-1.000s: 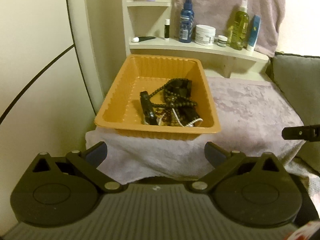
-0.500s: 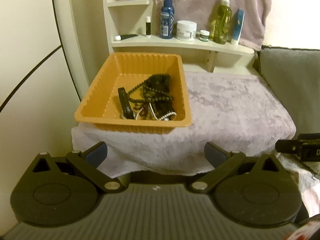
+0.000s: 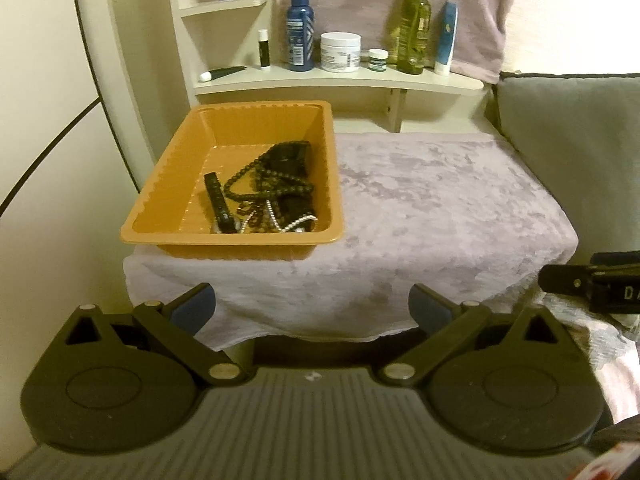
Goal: Organize jewelry
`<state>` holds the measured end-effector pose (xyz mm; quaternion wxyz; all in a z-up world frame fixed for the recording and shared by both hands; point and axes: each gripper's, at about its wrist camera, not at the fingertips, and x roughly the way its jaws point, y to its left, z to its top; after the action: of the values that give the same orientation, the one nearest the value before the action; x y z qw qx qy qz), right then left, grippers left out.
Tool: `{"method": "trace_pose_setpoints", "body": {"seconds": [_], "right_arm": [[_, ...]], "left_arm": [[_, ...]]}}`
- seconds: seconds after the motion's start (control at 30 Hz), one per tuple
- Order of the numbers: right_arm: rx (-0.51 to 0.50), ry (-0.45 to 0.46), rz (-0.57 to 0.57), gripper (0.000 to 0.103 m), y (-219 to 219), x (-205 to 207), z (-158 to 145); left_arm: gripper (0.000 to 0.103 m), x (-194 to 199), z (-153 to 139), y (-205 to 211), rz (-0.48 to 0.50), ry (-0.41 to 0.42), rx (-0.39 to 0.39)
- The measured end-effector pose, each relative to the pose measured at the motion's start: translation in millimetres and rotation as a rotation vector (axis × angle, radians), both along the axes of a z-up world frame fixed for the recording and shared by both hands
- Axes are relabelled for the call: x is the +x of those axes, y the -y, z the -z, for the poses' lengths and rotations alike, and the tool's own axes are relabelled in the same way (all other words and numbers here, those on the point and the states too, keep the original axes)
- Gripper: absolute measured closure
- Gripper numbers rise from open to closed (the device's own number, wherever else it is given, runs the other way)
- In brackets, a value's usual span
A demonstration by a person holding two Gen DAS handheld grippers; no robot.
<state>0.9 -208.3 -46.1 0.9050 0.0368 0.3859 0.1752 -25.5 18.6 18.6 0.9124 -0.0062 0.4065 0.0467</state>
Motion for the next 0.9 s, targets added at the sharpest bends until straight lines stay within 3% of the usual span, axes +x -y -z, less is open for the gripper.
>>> {"method": "trace_pose_setpoints", "body": {"seconds": [0.9], "right_arm": [[-0.006, -0.006, -0.016, 0.02, -1.4, 0.1, 1.4]], "left_arm": [[0.001, 0.1, 1.8, 3.7, 0.006, 0.007, -0.004]]}}
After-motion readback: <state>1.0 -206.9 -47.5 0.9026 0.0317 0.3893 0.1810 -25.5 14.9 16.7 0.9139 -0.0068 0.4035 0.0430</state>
